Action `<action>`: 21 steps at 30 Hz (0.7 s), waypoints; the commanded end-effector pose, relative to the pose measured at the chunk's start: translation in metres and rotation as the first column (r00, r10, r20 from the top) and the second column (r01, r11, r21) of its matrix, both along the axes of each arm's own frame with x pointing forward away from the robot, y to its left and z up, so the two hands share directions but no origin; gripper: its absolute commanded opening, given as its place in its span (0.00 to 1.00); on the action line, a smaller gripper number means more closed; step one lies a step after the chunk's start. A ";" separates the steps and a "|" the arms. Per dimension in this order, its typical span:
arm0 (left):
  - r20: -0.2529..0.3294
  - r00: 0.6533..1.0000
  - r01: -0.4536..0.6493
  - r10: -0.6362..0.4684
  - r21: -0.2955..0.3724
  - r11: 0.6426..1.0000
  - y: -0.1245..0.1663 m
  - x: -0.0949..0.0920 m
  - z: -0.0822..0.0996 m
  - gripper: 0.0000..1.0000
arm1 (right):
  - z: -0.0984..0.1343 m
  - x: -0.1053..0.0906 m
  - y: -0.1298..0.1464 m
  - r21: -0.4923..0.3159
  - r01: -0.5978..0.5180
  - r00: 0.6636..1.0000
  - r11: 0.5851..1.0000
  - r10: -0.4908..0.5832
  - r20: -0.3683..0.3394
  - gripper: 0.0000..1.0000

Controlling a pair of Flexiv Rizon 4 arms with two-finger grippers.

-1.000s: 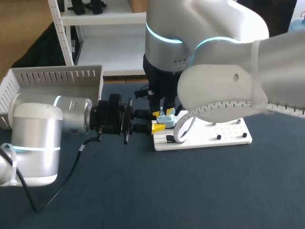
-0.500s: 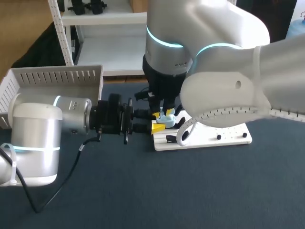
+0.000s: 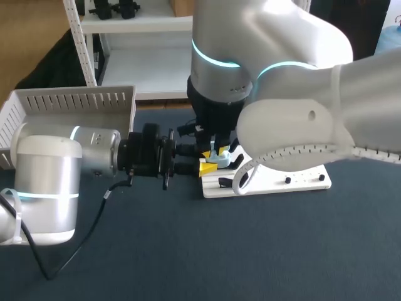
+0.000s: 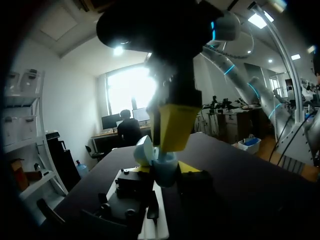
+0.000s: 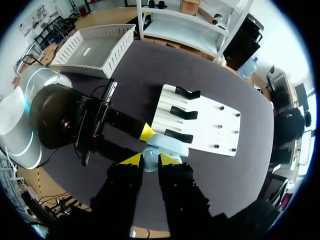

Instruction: Pick up each earbud case from the left stands, insert the matching earbuds, close the lid, and place the case in the box.

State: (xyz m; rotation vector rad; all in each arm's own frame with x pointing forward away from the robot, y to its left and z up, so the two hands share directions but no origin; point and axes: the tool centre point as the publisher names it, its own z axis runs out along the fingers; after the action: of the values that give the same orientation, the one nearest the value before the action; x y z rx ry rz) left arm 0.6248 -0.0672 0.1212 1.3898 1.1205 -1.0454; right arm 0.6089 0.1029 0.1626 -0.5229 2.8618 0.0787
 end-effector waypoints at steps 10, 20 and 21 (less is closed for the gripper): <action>0.001 1.000 -0.002 0.002 -0.001 1.000 -0.001 0.001 0.000 0.00 | 0.001 0.002 0.003 -0.016 -0.008 1.000 1.000 0.008 -0.001 0.47; 0.001 1.000 -0.002 0.002 -0.001 1.000 -0.001 0.001 0.000 0.00 | 0.027 0.003 -0.012 0.044 0.042 0.999 0.998 -0.043 0.026 0.87; 0.001 1.000 -0.002 0.002 -0.001 1.000 -0.001 0.001 0.000 0.00 | 0.028 0.007 -0.015 0.044 0.056 0.998 0.997 -0.058 0.026 0.89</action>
State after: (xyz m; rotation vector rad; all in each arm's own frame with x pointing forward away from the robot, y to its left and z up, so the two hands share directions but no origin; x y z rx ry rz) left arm 0.6254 -0.0678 0.1218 1.3893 1.1199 -1.0452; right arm 0.6167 0.1008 0.1860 -0.4463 2.8494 0.1075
